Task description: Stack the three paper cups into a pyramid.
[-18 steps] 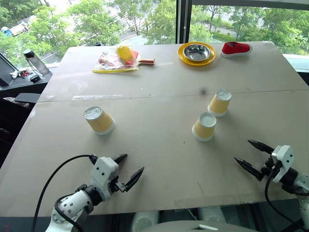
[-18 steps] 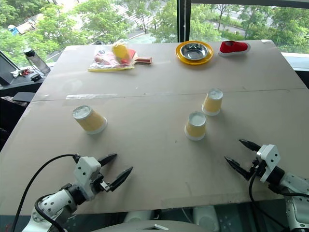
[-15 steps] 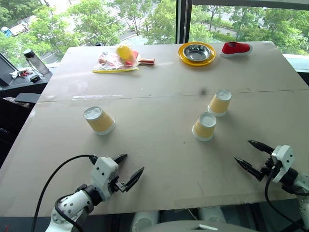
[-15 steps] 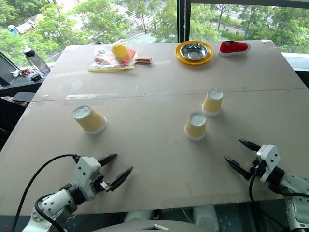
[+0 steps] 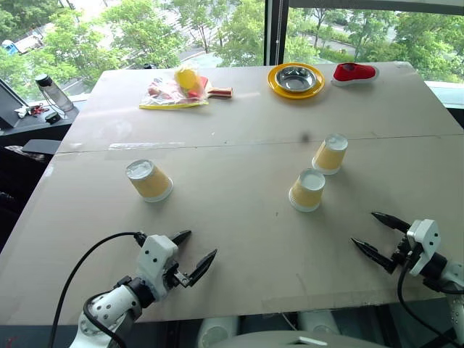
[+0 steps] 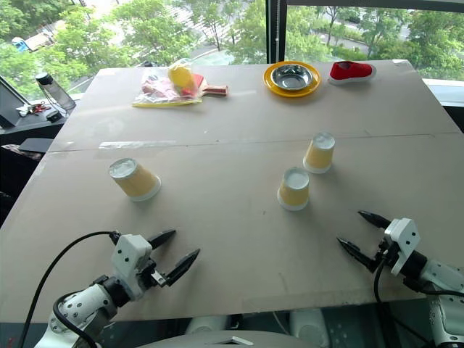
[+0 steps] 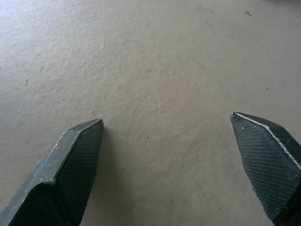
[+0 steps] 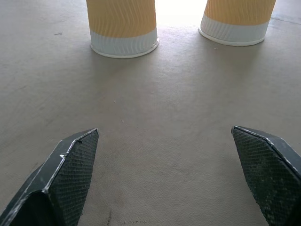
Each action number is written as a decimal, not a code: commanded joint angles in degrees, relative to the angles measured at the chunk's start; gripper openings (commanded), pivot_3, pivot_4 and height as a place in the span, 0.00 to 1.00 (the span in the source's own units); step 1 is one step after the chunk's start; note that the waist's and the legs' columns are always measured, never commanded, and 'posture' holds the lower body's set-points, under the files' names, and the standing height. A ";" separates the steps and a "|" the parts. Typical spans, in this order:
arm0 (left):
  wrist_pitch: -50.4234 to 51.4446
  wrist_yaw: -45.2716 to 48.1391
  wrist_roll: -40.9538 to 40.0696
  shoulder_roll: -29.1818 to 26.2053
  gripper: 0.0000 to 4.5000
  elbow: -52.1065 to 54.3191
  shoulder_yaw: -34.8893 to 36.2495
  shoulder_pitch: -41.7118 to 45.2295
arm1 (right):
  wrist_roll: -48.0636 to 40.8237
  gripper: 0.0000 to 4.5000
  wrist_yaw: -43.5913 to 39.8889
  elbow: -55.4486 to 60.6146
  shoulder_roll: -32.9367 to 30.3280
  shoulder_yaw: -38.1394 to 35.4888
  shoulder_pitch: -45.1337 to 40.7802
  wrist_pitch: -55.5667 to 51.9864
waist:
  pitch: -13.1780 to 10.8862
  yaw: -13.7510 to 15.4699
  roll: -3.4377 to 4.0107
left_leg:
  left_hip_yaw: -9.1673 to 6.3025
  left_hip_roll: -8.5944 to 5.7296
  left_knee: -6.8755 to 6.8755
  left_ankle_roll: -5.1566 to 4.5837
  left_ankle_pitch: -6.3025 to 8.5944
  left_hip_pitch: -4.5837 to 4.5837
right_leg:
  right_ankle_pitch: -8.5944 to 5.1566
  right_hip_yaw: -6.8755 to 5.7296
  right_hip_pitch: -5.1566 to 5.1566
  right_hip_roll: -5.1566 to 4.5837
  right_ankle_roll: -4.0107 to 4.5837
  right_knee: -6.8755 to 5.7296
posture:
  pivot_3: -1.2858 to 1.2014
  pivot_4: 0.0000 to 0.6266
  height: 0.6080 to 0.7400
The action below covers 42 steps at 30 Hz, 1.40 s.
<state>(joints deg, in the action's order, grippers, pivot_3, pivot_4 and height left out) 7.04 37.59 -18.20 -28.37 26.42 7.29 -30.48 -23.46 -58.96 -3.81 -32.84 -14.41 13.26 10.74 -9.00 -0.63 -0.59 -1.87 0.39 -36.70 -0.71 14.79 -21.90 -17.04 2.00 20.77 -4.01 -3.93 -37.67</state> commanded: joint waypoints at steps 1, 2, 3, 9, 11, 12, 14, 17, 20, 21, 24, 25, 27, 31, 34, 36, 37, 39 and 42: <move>0.03 0.05 -0.53 -0.11 0.99 1.66 0.34 0.02 | -0.49 1.00 -0.23 0.11 -0.12 -0.77 -0.05 1.33 | 0.00 0.00 0.00 | 0.00 0.00 0.00 0.00 0.00 0.00 | 0.00 -0.03 0.00 0.00 0.00 0.00 | 0.52 0.24 1.00; 0.06 0.03 -0.53 -0.09 0.99 1.68 0.33 0.10 | -0.47 1.00 -0.25 0.05 -0.12 -0.77 -0.09 1.36 | 0.00 0.00 0.00 | 0.00 0.00 0.00 0.00 0.00 0.00 | 0.00 -0.03 0.00 0.00 0.00 0.00 | 0.52 0.24 1.00; 0.09 0.02 -0.52 -0.08 0.99 1.70 0.28 0.18 | -0.46 1.00 -0.26 -0.03 -0.13 -0.77 -0.16 1.37 | 0.00 0.00 0.00 | 0.00 0.00 0.00 0.00 0.00 0.00 | 0.00 -0.03 0.00 0.00 0.00 0.00 | 0.52 0.24 1.00; 0.32 -0.04 -0.50 -0.06 0.99 1.77 0.21 0.65 | -0.43 1.00 -0.08 -0.16 -0.12 -0.42 -0.83 1.21 | 0.00 -0.01 0.00 | 0.00 0.00 0.00 0.00 0.00 -0.01 | 0.00 -0.04 0.00 0.00 0.00 0.00 | 0.52 0.24 1.00; 0.49 -0.07 -0.53 -0.12 0.99 1.84 0.26 0.92 | -0.38 1.00 0.02 0.05 -0.08 -0.22 -1.05 1.03 | 0.00 0.00 0.00 | 0.00 0.00 0.00 0.00 0.00 0.00 | 0.00 -0.04 0.00 0.00 0.00 -0.01 | 0.52 0.24 1.00; 0.52 -0.05 -0.53 -0.16 0.99 1.91 0.27 1.06 | -0.44 1.00 0.05 0.32 -0.01 -0.08 -1.15 0.89 | 0.00 0.00 0.00 | -0.01 0.00 -0.01 0.00 0.00 0.00 | 0.00 -0.04 0.00 0.00 0.00 -0.01 | 0.52 0.24 1.00; 0.61 -0.01 -0.60 -0.26 0.99 2.21 0.32 1.54 | -0.63 1.00 0.15 1.25 0.22 0.36 -1.52 0.58 | 0.00 -0.01 0.00 | -0.01 0.00 -0.01 0.00 0.00 -0.01 | 0.00 -0.05 0.00 0.00 0.00 -0.01 | 0.52 0.24 1.00; 2.39 1.10 -2.90 -1.11 0.99 3.38 0.50 4.71 | -3.98 1.00 3.10 5.76 2.21 1.15 -4.10 -4.22 | -0.01 -0.05 -0.01 | -0.02 0.00 -0.01 0.00 0.00 0.00 | 0.00 -0.05 0.00 0.01 -0.01 -0.02 | 0.52 0.24 1.00; 4.54 4.16 -6.67 -2.94 0.99 4.16 0.73 8.46 | -4.43 1.00 4.07 8.91 3.15 3.25 -6.32 -7.58 | -0.01 -0.04 0.01 | -0.05 0.01 -0.08 0.00 -0.01 0.03 | 0.01 -0.06 0.00 0.02 0.00 -0.18 | 0.52 0.24 1.00; 4.92 5.89 -7.61 -4.23 0.99 4.31 0.83 9.99 | -4.49 1.00 4.39 10.03 3.54 4.45 -7.50 -8.66 | -0.01 -0.04 -0.01 | -0.06 0.01 -0.09 0.00 0.00 0.02 | 0.01 -0.06 0.00 0.01 0.00 -0.19 | 0.52 0.24 1.00; 6.74 10.49 -12.71 -7.86 0.99 5.61 2.48 13.76 | -3.83 1.00 4.64 12.02 4.49 8.24 -11.29 -11.00 | -0.02 -0.04 0.01 | -0.09 0.00 -0.13 0.01 -0.01 0.00 | 0.01 -0.12 0.00 0.03 -0.01 -0.18 | 0.52 0.24 1.00; 7.42 11.66 -14.46 -8.88 0.99 6.14 3.14 14.70 | -3.46 1.00 4.54 12.24 4.69 9.27 -12.38 -11.53 | -0.02 -0.06 0.01 | -0.09 0.00 -0.13 0.01 -0.01 -0.01 | 0.01 -0.12 0.00 0.03 -0.01 -0.18 | 0.52 0.24 1.00; 8.95 15.25 -18.76 -11.89 0.99 6.81 5.28 16.90 | -2.04 1.00 5.71 11.02 6.27 11.37 -16.45 -11.57 | -0.07 -0.15 -0.06 | -0.11 0.00 -0.13 0.00 -0.01 -0.06 | 0.01 -0.16 0.04 0.04 -0.01 -0.17 | 0.52 0.24 1.00; 10.44 20.24 -21.65 -17.07 0.99 5.99 7.63 20.56 | -2.11 1.00 7.08 9.39 9.55 13.29 -21.85 -12.14 | -0.14 -0.20 0.03 | -0.13 0.01 -0.12 0.01 -0.01 -0.06 | 0.01 -0.19 0.11 0.08 -0.01 -0.21 | 0.52 0.24 1.00; 11.56 21.86 -23.29 -18.89 0.99 5.41 8.70 22.37 | -1.95 1.00 6.64 8.05 10.35 14.16 -23.79 -12.39 | -0.14 -0.03 0.02 | -0.15 -0.01 -0.11 0.01 -0.01 -0.12 | 0.00 -0.23 0.12 0.08 -0.03 -0.13 | 0.52 0.24 1.00; 11.87 22.60 -23.34 -19.62 0.99 5.23 9.00 22.94 | -1.27 1.00 6.46 6.49 10.61 14.72 -25.24 -12.17 | -0.17 -0.11 -0.01 | -0.16 -0.02 -0.12 0.01 -0.01 -0.19 | 0.00 -0.26 0.14 0.08 -0.05 -0.06 | 0.52 0.24 1.00; 11.84 22.68 -23.10 -19.75 0.99 5.19 9.04 23.12 | -0.70 1.00 6.15 5.70 10.59 15.07 -25.81 -11.75 | -0.17 -0.13 -0.01 | -0.17 -0.02 -0.12 0.01 -0.01 -0.22 | 0.01 -0.26 0.18 0.08 -0.05 -0.07 | 0.52 0.24 1.00; 12.06 22.72 -23.01 -19.78 1.00 5.22 9.15 23.41 | -0.15 0.87 6.01 4.59 10.67 15.40 -26.54 -11.52 | -0.18 -0.21 0.00 | -0.15 -0.02 -0.12 0.01 -0.01 -0.23 | 0.01 -0.25 0.24 0.08 -0.05 -0.12 | 0.52 0.24 1.00; 12.43 22.82 -22.96 -19.66 1.00 5.77 9.52 22.94 | 0.41 0.60 5.64 3.68 10.67 15.63 -26.73 -11.26 | -0.18 -0.25 0.01 | -0.15 0.00 -0.12 0.01 -0.01 -0.23 | 0.01 -0.24 0.29 0.12 -0.05 -0.20 | 0.52 0.24 1.00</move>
<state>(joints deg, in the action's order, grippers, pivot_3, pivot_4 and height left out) 19.60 60.04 -40.23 -47.62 30.74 15.20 -7.20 -23.17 -53.01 -0.60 -22.09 1.30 -12.90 -1.44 -9.19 -0.88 -0.58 -2.02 0.40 -36.82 -0.70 14.78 -22.12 -17.03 1.76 21.06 -3.87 -3.98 -37.88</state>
